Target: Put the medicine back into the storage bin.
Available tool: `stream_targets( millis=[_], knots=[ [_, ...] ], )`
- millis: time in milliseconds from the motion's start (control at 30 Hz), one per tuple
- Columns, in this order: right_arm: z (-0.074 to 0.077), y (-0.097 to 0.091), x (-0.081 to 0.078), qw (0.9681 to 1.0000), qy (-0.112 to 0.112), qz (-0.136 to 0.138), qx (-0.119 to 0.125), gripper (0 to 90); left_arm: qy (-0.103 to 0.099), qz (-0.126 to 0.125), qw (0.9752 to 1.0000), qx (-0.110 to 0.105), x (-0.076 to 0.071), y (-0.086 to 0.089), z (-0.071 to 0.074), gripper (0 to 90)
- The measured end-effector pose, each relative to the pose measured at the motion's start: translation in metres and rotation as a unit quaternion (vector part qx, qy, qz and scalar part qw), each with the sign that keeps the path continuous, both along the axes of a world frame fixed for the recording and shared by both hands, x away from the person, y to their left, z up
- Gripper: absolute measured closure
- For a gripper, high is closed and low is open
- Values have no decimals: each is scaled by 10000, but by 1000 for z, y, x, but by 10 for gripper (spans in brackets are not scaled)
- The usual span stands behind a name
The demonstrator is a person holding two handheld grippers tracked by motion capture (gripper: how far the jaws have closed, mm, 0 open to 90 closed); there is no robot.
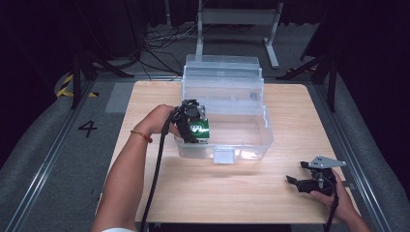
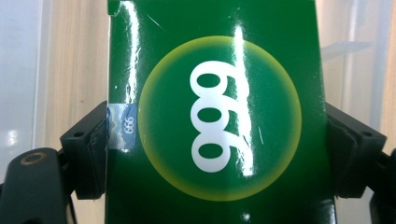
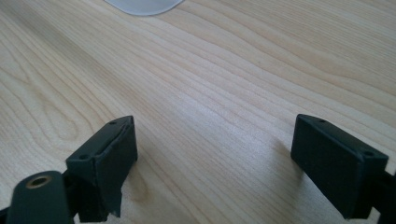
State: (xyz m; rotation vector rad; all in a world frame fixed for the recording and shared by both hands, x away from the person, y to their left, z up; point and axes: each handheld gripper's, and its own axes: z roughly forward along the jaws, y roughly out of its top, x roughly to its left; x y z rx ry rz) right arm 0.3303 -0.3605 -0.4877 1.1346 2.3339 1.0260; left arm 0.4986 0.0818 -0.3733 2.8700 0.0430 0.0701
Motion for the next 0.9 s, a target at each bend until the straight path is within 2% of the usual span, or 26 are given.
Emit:
stream_targets(
  millis=[67, 100, 167, 233, 433, 567, 667, 733, 800, 867, 900],
  knots=[
    [0, 0, 0, 10000, -1, 1, 1, 147, 48, 74, 10000, -26, 1, -1, 0, 141],
    [0, 0, 0, 10000, 0, 1, 0, 148, 37, 90, 9999, -129, 1, -1, 2, 134],
    [0, 0, 0, 10000, 0, 0, 1, 148, -173, 125, 9993, -318, -1, 1, 8, 148],
    [0, 0, 0, 10000, 1, 0, 1, 147, -134, 147, 9982, -566, -1, 3, 14, 155],
    [0, 0, 0, 10000, -1, 1, -1, 148, -199, 153, 9979, -596, -3, 5, 18, 158],
    [0, 0, 0, 10000, 0, 0, 0, 147, -172, 176, 9966, -792, -6, 7, 20, 174],
    [0, 0, 0, 10000, 0, 1, 0, 147, -147, 245, 9959, -858, -7, 12, 22, 190],
    [0, 0, 0, 10000, 1, 1, 1, 147, -116, 384, 9937, -1043, -11, 15, 24, 200],
    [0, 0, 0, 10000, -1, 1, -1, 147, -163, 387, 9920, -1191, -13, 18, 28, 205],
    [0, 0, 0, 10000, 0, 2, -1, 147, -146, 448, 9880, -1473, -18, 23, 31, 222],
    [0, 0, 0, 10000, 0, 3, -2, 148, -131, 472, 9869, -1540, -21, 25, 33, 224]
  ],
)
